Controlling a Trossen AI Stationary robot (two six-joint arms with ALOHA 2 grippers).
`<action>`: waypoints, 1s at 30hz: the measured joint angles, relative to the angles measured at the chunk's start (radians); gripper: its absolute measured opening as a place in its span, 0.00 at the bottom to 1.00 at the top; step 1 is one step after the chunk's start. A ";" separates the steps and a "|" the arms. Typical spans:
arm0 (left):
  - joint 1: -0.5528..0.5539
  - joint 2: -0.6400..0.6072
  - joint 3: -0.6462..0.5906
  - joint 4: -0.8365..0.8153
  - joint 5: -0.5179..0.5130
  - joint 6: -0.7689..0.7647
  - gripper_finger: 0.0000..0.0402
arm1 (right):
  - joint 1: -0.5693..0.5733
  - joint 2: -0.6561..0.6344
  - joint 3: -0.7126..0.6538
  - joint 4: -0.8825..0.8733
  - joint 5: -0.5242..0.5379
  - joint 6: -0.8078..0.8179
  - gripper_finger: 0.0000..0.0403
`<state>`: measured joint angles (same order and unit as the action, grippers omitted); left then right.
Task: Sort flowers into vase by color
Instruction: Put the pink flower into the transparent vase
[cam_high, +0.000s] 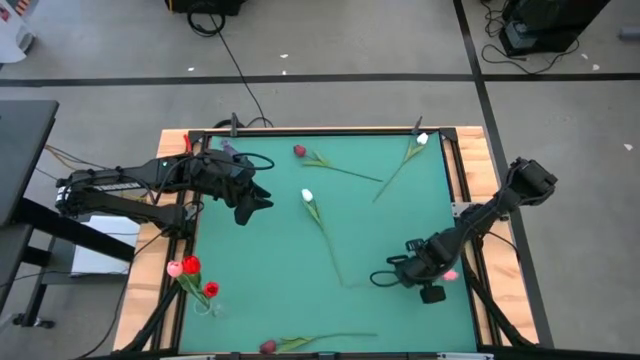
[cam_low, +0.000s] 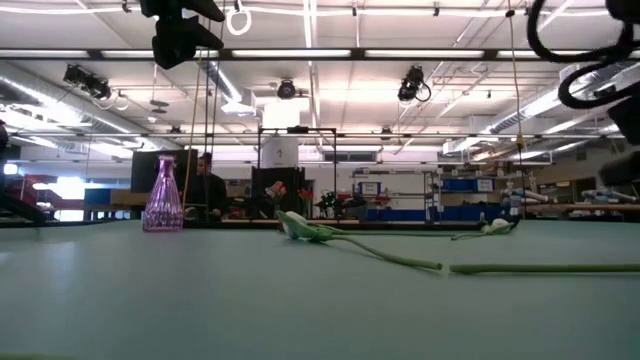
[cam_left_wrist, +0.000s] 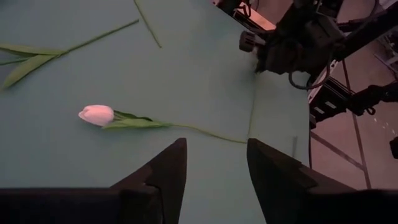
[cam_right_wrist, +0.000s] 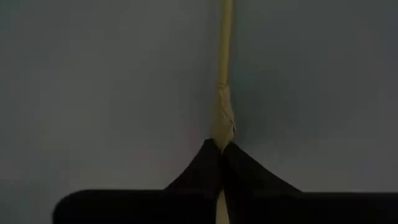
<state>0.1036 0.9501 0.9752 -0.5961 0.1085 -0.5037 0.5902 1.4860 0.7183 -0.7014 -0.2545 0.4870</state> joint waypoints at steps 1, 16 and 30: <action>0.000 0.000 0.000 0.001 0.000 0.000 0.43 | -0.010 0.000 0.016 -0.008 -0.044 0.021 0.03; -0.002 0.000 0.000 0.083 0.049 0.240 0.43 | -0.249 -0.004 0.455 -0.030 -0.637 0.727 0.03; -0.098 -0.002 0.000 0.311 0.089 0.643 0.43 | -0.594 -0.005 0.565 0.601 -0.613 1.726 0.04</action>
<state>0.0053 0.9482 0.9752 -0.2854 0.1973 0.1388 -0.0042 1.4815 1.2835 -0.1006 -0.8678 2.2132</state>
